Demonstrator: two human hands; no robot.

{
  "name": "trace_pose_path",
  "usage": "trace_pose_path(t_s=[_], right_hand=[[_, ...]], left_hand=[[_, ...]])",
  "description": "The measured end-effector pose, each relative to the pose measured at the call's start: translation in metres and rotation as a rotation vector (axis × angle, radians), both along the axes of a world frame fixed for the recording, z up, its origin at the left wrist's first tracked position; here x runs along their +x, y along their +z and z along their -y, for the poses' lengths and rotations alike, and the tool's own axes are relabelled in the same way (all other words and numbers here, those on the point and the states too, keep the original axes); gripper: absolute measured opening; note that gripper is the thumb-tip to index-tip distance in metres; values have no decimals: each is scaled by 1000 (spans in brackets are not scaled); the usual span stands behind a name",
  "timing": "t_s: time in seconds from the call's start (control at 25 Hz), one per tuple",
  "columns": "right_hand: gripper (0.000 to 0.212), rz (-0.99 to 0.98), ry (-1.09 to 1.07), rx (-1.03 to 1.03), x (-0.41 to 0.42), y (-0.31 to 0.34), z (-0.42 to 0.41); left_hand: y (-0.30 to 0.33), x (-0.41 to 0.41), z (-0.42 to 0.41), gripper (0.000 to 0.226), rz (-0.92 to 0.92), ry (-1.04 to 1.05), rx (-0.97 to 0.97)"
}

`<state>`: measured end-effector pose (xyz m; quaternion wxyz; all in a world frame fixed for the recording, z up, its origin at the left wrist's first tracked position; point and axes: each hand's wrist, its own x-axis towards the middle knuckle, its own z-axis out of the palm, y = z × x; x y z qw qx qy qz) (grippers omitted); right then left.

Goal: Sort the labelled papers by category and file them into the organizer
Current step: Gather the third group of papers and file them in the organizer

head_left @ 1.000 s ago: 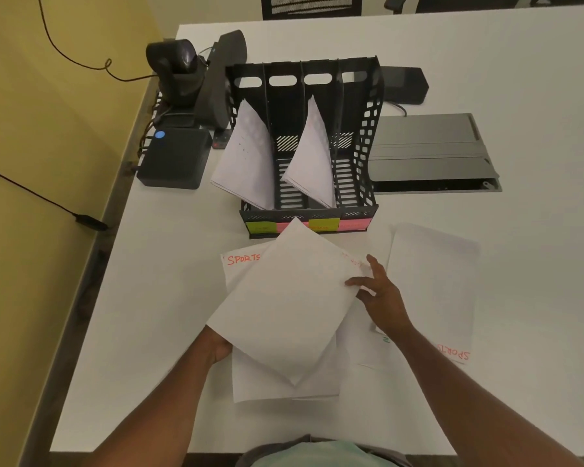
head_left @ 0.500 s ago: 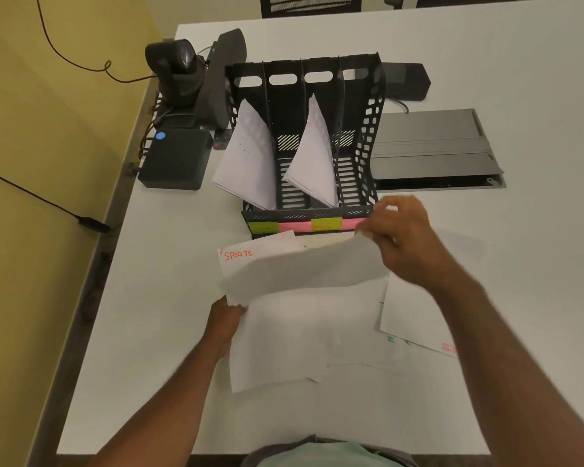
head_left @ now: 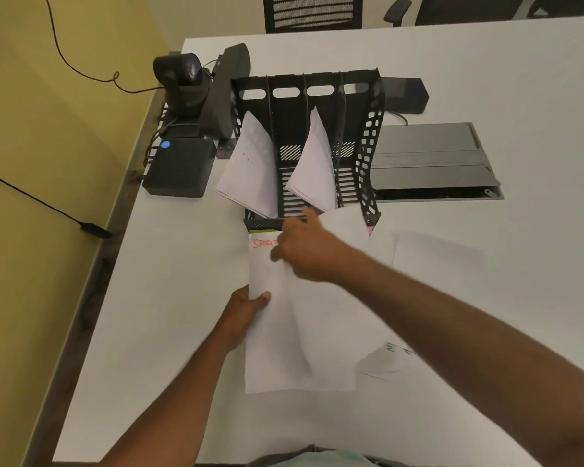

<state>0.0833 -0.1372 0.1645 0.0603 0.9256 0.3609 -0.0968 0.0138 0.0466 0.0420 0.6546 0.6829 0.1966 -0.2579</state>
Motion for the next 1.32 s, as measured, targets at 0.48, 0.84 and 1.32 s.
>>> trace_pose_path(t_s=[0.48,0.84,1.32], right_hand=[[93,-126,-778,674,-39,-113,10],[50,-1203,-1326,1345,-102,-135,108],[15,-323,-1036,1491,-90,-67,61]], left_hand=[[2,-21,16,32,-171,34,-233],[-3,-16,10,34,-183,116,-315],[45,-4,35,48,291,312,25]])
